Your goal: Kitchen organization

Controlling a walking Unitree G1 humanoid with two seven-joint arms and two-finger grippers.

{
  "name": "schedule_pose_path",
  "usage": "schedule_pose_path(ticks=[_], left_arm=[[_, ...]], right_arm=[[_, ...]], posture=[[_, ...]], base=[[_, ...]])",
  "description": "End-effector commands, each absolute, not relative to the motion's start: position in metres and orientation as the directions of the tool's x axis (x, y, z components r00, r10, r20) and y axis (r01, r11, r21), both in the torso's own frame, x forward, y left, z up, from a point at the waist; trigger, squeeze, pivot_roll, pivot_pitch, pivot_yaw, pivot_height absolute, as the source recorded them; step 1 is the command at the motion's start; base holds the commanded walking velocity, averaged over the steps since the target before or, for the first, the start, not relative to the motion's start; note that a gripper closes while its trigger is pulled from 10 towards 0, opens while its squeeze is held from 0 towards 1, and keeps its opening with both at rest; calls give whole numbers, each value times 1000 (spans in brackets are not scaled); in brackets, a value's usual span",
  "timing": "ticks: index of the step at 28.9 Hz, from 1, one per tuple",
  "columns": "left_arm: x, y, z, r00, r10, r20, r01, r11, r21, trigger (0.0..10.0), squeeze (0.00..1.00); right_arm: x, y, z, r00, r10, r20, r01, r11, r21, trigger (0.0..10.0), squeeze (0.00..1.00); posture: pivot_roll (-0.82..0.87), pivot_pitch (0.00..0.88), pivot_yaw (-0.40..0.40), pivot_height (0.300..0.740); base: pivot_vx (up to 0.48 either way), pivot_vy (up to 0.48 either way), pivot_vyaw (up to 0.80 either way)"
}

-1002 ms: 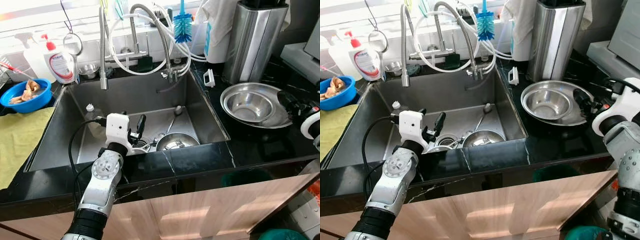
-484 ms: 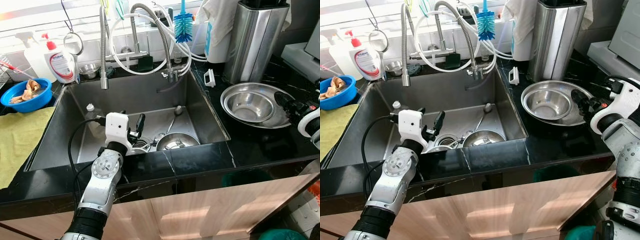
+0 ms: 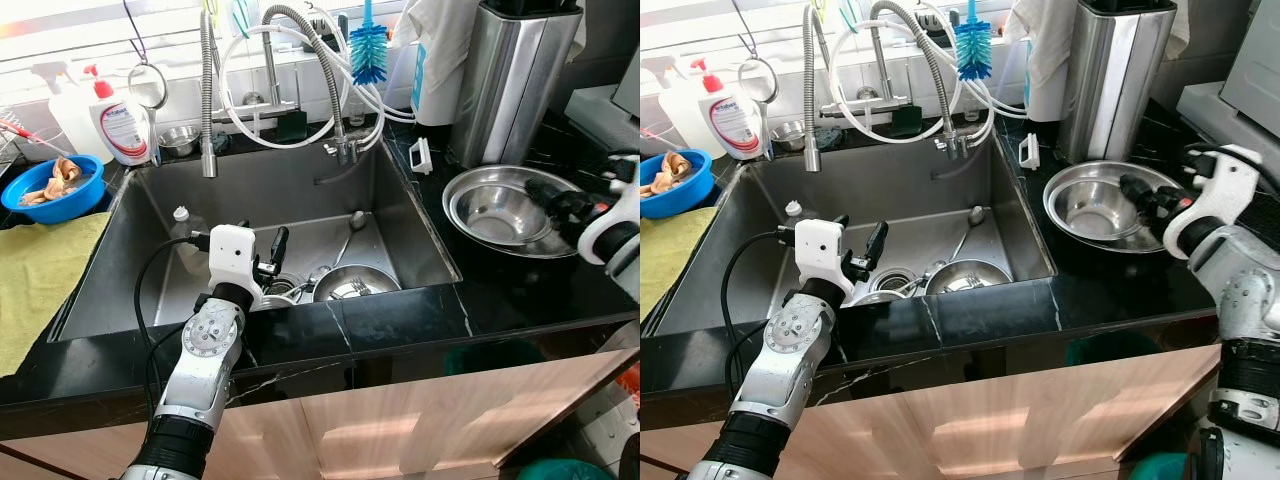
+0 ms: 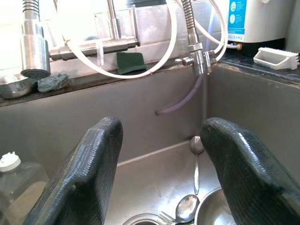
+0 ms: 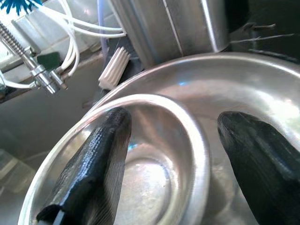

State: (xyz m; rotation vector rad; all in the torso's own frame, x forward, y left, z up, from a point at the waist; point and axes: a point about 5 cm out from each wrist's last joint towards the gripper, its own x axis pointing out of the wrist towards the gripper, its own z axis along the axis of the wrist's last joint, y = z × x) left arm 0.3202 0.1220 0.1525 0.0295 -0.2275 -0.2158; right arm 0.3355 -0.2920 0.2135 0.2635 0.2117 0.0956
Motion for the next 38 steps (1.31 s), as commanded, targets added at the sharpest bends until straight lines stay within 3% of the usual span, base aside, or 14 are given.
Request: schedule_pose_path(ticks=[1,12,14,15,16,38], left_arm=[[323,126,156,951,-204,231,190,979,80,10000,0],[323,126,155,953,-207,223,193,978,85,10000,0],[323,126,155,952,-208,224,193,977,86,10000,0],[323,126,155,952,-207,225,192,978,87,10000,0],[323,126,155,952,-207,226,191,978,87,10000,0],[325,127,158,950,-211,231,194,976,95,10000,0]], right_arm=[[339,-287,214,969,143,-200,-87,960,264,10000,0],[343,-283,207,963,160,-215,-97,957,275,10000,0],[343,-282,207,963,165,-214,-100,954,284,9412,0],[343,-282,207,963,162,-213,-97,953,288,353,0],[343,-282,206,964,161,-213,-96,953,288,0,0],[345,-279,206,966,161,-203,-99,953,287,0,0]], posture=[[-120,0,80,740],[-121,0,81,740],[-119,0,81,740],[-119,0,81,740],[-119,0,81,740],[-109,0,88,740]], base=[[0,0,0],[0,0,0],[0,0,0],[0,0,0],[0,0,0],[0,0,0]])
